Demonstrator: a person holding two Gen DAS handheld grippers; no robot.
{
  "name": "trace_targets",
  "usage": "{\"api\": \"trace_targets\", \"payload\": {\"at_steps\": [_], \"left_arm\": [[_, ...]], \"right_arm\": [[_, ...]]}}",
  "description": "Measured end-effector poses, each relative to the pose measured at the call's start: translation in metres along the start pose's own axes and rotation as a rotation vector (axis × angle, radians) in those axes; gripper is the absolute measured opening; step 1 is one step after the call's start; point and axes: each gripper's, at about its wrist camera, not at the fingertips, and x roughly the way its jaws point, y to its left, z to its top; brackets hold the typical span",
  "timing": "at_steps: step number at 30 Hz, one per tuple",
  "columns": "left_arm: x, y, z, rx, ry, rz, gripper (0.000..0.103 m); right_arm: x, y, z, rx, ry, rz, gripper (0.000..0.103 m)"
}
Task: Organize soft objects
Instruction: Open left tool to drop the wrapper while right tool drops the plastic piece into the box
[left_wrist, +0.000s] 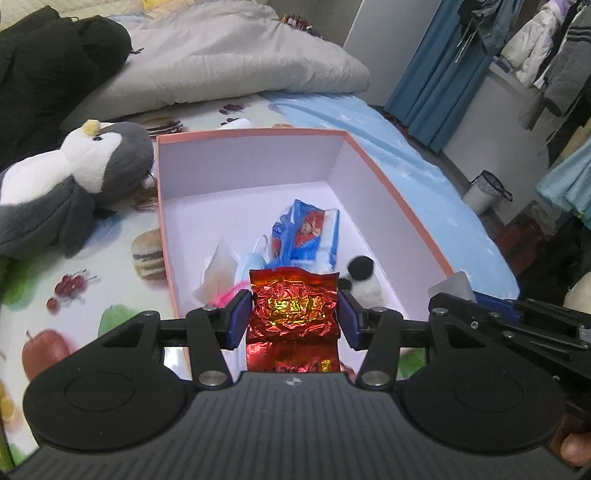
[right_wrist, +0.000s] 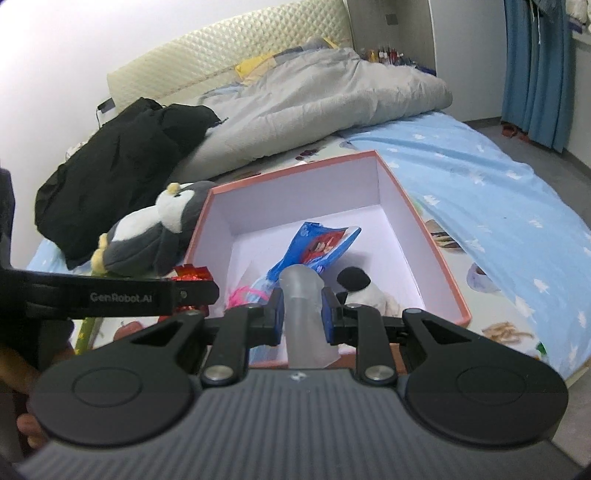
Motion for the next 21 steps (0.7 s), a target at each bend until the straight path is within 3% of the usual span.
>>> {"api": "trace_targets", "payload": {"at_steps": [6, 14, 17, 18, 21], "left_arm": [[0.048, 0.015, 0.026, -0.006, 0.047, 0.022, 0.056], [0.097, 0.033, 0.034, -0.016, 0.107, 0.042, 0.057], [0.105, 0.036, 0.034, -0.026, 0.115, 0.043, 0.057], [0.106, 0.037, 0.035, -0.025, 0.114, 0.041, 0.057], [0.106, 0.035, 0.035, -0.019, 0.117, 0.024, 0.066]], "right_arm": [[0.052, -0.019, 0.013, 0.034, 0.059, -0.010, 0.025], [0.097, -0.035, 0.017, 0.058, 0.116, -0.016, 0.026], [0.107, -0.037, 0.017, 0.058, 0.139, -0.023, 0.029], [0.109, -0.038, 0.017, 0.058, 0.144, -0.028, 0.035], [0.112, -0.040, 0.018, 0.071, 0.160, -0.045, 0.040]]}}
